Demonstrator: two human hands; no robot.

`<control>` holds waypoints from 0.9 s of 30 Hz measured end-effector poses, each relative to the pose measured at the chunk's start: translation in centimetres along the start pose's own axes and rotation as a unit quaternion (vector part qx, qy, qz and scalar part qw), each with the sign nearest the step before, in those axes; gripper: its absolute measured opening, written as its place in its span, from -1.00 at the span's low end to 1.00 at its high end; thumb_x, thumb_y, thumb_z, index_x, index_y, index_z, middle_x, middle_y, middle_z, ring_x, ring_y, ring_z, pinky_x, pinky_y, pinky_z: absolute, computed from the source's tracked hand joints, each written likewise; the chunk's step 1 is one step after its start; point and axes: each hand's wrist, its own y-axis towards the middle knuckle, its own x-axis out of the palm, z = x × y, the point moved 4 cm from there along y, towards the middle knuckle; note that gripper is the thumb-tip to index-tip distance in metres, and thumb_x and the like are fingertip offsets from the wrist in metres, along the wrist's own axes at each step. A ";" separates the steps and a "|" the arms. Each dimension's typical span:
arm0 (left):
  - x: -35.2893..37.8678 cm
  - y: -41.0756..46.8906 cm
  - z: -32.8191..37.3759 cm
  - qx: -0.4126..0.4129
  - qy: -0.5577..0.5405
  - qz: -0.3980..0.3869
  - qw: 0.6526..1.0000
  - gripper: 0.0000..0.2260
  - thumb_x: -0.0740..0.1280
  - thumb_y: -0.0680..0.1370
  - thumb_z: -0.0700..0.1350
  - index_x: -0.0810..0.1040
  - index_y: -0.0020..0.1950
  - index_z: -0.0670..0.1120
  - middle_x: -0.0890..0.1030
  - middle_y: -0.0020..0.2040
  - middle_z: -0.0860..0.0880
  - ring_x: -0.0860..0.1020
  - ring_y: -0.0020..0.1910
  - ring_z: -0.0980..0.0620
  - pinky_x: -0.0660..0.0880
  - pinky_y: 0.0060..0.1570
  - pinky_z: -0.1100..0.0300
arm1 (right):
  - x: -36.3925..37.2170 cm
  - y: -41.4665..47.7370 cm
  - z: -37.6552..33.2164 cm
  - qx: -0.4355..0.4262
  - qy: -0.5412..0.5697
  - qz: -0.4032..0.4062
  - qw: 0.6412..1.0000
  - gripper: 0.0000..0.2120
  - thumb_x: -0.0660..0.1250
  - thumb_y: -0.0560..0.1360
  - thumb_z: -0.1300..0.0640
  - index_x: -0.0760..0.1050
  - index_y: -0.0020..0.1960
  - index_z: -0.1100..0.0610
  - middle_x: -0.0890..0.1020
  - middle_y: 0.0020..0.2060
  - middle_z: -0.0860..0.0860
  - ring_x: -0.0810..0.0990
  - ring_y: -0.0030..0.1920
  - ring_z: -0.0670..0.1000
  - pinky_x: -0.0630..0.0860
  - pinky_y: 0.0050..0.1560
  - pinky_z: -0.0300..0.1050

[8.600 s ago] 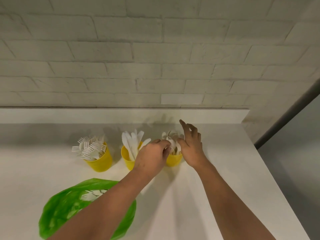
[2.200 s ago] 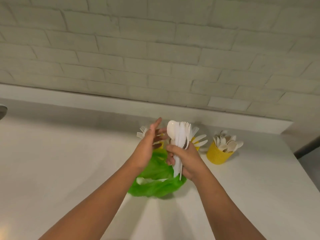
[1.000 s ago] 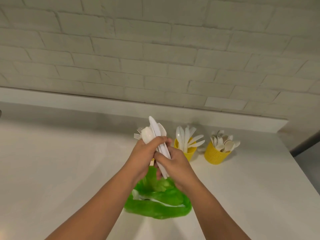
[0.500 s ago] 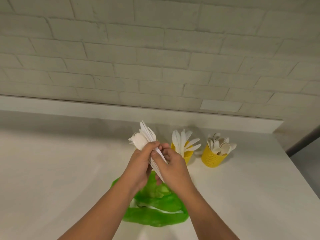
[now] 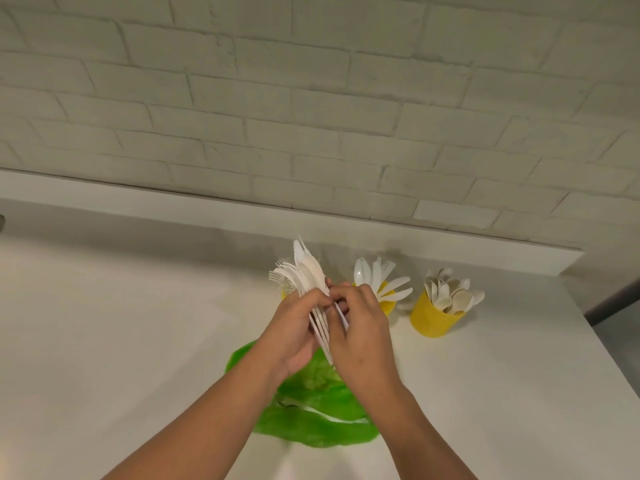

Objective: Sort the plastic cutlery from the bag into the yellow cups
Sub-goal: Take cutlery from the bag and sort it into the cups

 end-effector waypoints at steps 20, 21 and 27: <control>-2.3 0.4 -0.1 0.089 0.122 0.099 0.984 -0.78 0.28 0.63 -0.33 0.54 0.28 -0.25 0.73 0.07 -0.23 0.71 0.09 -0.18 0.63 0.14 -0.08 | -0.5 -0.1 3.1 0.231 0.245 0.106 0.936 -0.91 0.34 0.62 0.23 0.51 0.02 0.05 0.67 -0.13 0.03 0.65 -0.17 -0.01 0.61 -0.09 -0.05; -2.4 0.5 0.1 0.098 0.148 0.103 0.979 -0.78 0.29 0.63 -0.31 0.55 0.27 -0.23 0.74 0.05 -0.20 0.72 0.07 -0.17 0.63 0.14 -0.08 | -0.9 -0.1 3.1 0.229 0.271 0.103 0.929 -0.89 0.32 0.62 0.27 0.50 0.03 0.08 0.66 -0.16 0.05 0.61 -0.26 -0.02 0.59 -0.18 -0.09; -1.8 0.6 0.1 0.092 0.142 0.106 0.980 -0.84 0.33 0.59 -0.29 0.57 0.15 -0.28 0.67 -0.16 -0.20 0.67 -0.16 -0.14 0.63 -0.05 -0.05 | -0.6 -1.4 1.3 0.168 0.243 -0.048 0.954 -0.80 0.38 0.59 0.26 0.56 0.05 -0.04 0.65 -0.17 -0.03 0.56 -0.32 -0.08 0.48 -0.30 -0.22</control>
